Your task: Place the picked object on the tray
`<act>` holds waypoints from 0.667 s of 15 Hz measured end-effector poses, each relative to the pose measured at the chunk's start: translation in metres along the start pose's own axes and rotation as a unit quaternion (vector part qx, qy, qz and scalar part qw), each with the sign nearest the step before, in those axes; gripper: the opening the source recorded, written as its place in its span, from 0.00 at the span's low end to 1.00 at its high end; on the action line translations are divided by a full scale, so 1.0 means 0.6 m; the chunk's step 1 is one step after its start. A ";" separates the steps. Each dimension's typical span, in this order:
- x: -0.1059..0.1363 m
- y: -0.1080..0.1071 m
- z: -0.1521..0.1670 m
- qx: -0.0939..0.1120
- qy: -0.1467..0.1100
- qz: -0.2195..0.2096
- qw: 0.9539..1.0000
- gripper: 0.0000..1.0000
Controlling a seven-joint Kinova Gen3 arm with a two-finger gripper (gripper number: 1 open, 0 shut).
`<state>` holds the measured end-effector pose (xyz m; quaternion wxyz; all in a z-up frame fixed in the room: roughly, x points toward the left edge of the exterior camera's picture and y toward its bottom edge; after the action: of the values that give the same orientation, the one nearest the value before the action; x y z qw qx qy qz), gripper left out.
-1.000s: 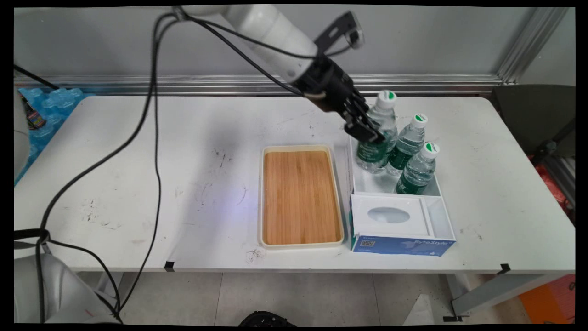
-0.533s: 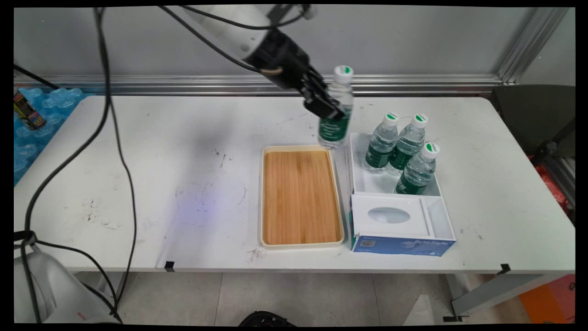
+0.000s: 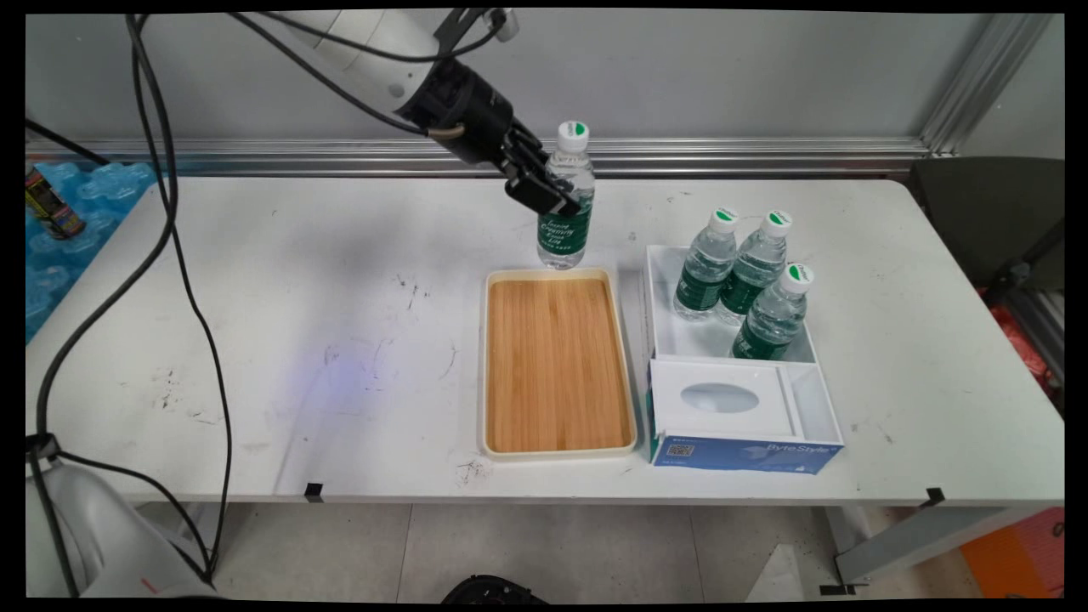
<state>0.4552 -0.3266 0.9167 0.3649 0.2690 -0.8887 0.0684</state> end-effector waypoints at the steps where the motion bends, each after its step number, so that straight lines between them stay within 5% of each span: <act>1: -0.007 -0.005 0.005 0.000 0.000 0.000 1.000 0.00; 10: -0.054 -0.038 0.083 -0.011 0.003 0.011 1.000 0.00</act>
<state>0.4561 -0.3480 0.8567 0.3696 0.2552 -0.8912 0.0630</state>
